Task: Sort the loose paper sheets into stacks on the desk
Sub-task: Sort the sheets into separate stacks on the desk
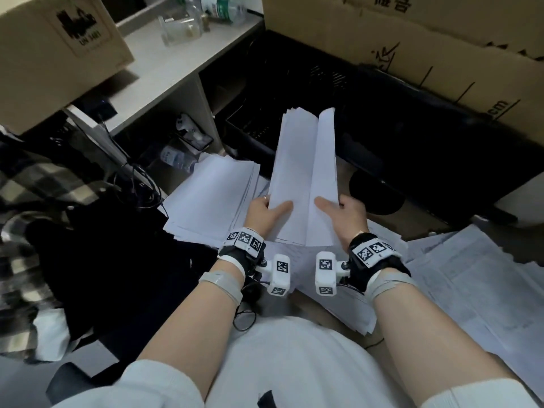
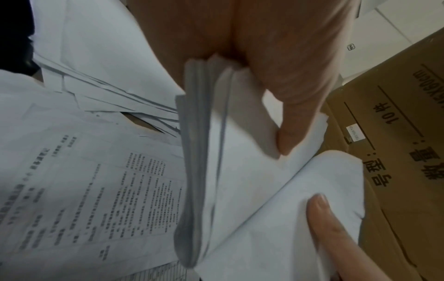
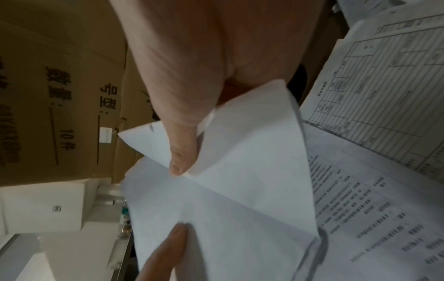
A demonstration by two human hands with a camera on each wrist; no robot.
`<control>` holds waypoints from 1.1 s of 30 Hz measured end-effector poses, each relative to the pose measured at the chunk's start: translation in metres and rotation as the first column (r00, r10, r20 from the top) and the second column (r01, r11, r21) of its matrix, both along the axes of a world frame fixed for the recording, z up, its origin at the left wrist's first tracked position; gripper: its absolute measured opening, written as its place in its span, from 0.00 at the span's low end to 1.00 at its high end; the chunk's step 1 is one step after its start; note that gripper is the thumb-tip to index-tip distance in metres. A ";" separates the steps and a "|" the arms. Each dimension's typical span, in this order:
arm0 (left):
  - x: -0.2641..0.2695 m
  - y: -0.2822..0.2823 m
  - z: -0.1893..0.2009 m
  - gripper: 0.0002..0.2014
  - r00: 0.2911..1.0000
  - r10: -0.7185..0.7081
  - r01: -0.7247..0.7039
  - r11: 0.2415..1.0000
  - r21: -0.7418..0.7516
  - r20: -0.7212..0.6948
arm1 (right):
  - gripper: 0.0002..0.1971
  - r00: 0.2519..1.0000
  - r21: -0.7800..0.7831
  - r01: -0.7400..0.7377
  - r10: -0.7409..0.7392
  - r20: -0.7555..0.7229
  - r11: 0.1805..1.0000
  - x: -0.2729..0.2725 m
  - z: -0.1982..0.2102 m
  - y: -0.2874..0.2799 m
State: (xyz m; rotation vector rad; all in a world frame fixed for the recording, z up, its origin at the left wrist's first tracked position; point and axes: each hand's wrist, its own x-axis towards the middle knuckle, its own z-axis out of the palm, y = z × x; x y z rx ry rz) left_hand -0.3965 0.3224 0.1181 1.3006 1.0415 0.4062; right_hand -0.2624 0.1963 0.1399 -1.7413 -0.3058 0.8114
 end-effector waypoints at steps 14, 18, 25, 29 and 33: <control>-0.012 -0.022 -0.002 0.08 0.997 0.060 -0.060 0.998 -0.004 0.041 | 0.09 0.982 0.151 -0.152 0.166 -0.090 0.977 -0.026 0.013 0.008; -0.009 -0.031 0.000 0.05 0.999 0.034 -0.034 0.997 0.063 0.009 | 0.09 0.982 0.125 -0.185 0.188 -0.013 0.975 -0.022 0.012 0.001; -0.007 -0.044 0.003 0.21 0.998 -0.065 0.064 0.992 0.110 0.003 | 0.22 0.975 0.074 -0.220 0.220 0.008 0.973 -0.021 0.015 -0.008; -0.006 -0.049 -0.003 0.31 0.987 -0.113 0.133 0.973 0.189 -0.115 | 0.22 0.962 0.032 -0.272 0.270 0.043 0.962 -0.022 0.016 -0.011; -0.006 -0.054 0.009 0.36 0.994 -0.095 0.106 0.972 0.209 -0.062 | 0.15 0.962 0.088 -0.274 0.273 0.021 0.958 -0.021 0.021 -0.018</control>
